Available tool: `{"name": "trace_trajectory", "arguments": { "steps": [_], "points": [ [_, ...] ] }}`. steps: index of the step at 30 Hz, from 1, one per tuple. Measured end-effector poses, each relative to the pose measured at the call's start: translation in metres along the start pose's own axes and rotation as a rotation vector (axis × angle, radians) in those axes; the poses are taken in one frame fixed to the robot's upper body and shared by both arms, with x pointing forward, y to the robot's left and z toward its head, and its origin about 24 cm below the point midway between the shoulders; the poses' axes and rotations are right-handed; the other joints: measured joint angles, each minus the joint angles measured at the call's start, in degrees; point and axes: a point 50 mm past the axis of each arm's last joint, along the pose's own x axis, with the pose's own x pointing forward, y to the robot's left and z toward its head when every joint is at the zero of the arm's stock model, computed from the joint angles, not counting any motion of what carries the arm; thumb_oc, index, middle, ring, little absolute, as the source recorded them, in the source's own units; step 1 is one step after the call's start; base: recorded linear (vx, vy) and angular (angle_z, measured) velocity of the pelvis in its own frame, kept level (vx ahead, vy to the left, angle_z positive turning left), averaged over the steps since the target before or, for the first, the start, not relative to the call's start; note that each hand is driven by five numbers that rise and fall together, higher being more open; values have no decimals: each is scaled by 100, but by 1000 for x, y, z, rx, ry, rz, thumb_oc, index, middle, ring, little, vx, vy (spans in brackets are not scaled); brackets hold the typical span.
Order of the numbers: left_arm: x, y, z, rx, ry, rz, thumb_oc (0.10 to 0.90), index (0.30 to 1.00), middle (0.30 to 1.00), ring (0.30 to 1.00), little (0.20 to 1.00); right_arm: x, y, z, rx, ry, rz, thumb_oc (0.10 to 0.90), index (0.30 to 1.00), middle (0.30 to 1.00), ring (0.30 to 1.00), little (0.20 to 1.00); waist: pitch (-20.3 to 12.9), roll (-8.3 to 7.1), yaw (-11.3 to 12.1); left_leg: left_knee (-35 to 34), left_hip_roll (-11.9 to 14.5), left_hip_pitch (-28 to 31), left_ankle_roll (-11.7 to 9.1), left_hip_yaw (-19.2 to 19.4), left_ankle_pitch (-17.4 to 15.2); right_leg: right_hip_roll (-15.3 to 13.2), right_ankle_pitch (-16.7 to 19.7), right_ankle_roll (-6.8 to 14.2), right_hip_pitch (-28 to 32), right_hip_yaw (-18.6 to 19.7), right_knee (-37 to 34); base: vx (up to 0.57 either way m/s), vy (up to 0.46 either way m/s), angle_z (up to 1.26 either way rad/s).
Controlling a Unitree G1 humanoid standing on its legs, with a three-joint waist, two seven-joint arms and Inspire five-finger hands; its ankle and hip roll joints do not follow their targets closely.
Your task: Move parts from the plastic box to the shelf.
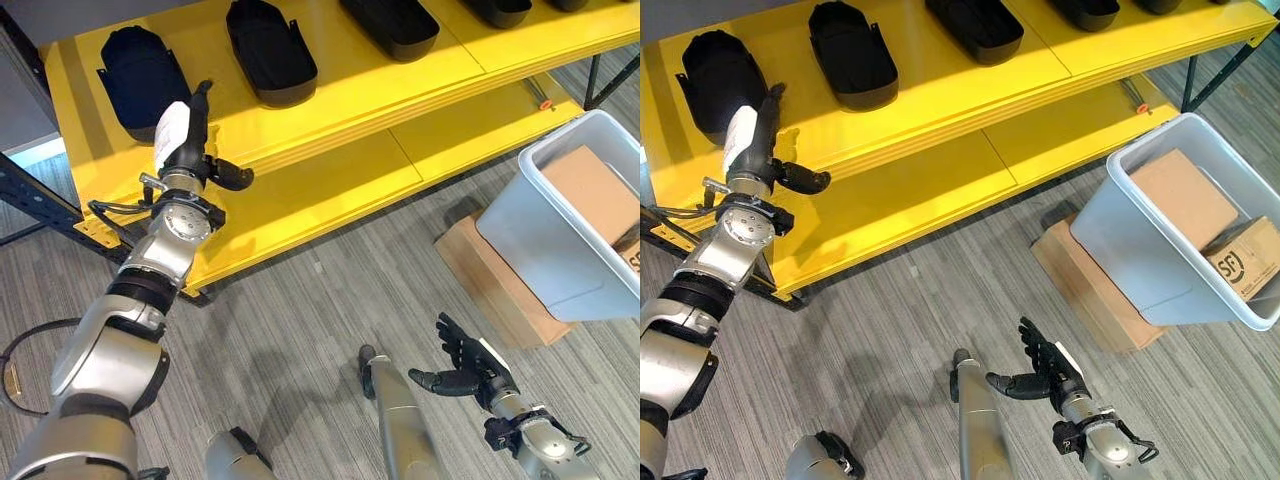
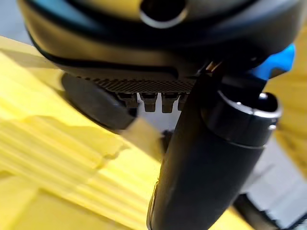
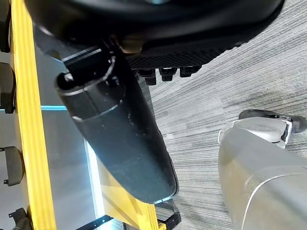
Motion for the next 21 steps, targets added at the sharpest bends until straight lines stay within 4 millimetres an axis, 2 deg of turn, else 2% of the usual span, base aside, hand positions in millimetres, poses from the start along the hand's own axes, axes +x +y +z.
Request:
{"name": "trace_trajectory", "arguments": {
  "steps": [3,5,7,8,10,13,14,17,21],
  "points": [
    [-14,-5,1,-88,-39,-4,900,1000,1000,1000,1000,0,-1,1,2,-4,-8,900,1000,1000,1000,1000,31,4,14,0,-2,-2,-39,-66,22,-7,-56,-29,2,-26,87,-23,-31,8],
    [-35,-15,-5,-169,-48,-35,900,1000,1000,1000,1000,-2,-5,1,7,-9,-36,900,1000,1000,1000,1000,50,27,75,-8,-5,0,-51,-149,33,-29,-107,-53,42,-97,157,-34,-34,11],
    [-53,-16,-11,-236,-46,-40,900,1000,1000,1000,1000,-5,-10,2,12,-19,-61,900,1000,1000,1000,1000,110,88,124,-8,-2,15,-53,-179,36,-34,-112,-55,84,-116,161,-30,-25,7],
    [-77,-14,-17,-328,-50,-36,900,1000,1000,1000,1000,-8,-13,3,11,-22,-83,900,1000,1000,1000,1000,224,125,173,-33,-15,121,-55,-176,39,-44,-128,-60,182,-121,159,-12,-13,7],
    [-91,-22,-24,-386,-13,-56,900,1000,1000,1000,1000,-11,-16,0,5,-11,-100,900,1000,1000,1000,1000,254,150,231,-83,-73,220,-51,-180,44,-90,-144,-49,273,-112,150,4,-9,7],
    [-118,-24,-39,-498,50,-75,900,1000,1000,1000,1000,-7,-13,4,5,-36,-97,900,1000,1000,1000,1000,313,213,277,-372,-144,605,-26,-67,135,-116,-79,-28,640,-155,-120,12,-3,0],
    [-131,-31,-46,-560,89,-82,900,1000,1000,1000,1000,-8,-12,3,10,-33,-99,900,1000,1000,1000,1000,327,239,270,-639,-211,943,-34,29,178,-115,-44,2,913,-136,-320,33,-16,2],
    [-152,-41,-56,-719,167,-68,900,1000,1000,1000,1000,-4,-8,12,5,-77,-90,900,1000,1000,1000,1000,326,330,295,-1085,-297,1420,-10,205,350,-113,33,27,1327,-173,-681,14,-39,-5],
    [-181,-55,-59,-941,259,-67,900,1000,1000,1000,1000,-5,-5,21,-1,-129,-88,900,1000,1000,1000,1000,307,414,307,-1691,-411,1989,-36,384,606,-87,145,7,1750,-184,-1005,23,-77,-3]
  ]
}}
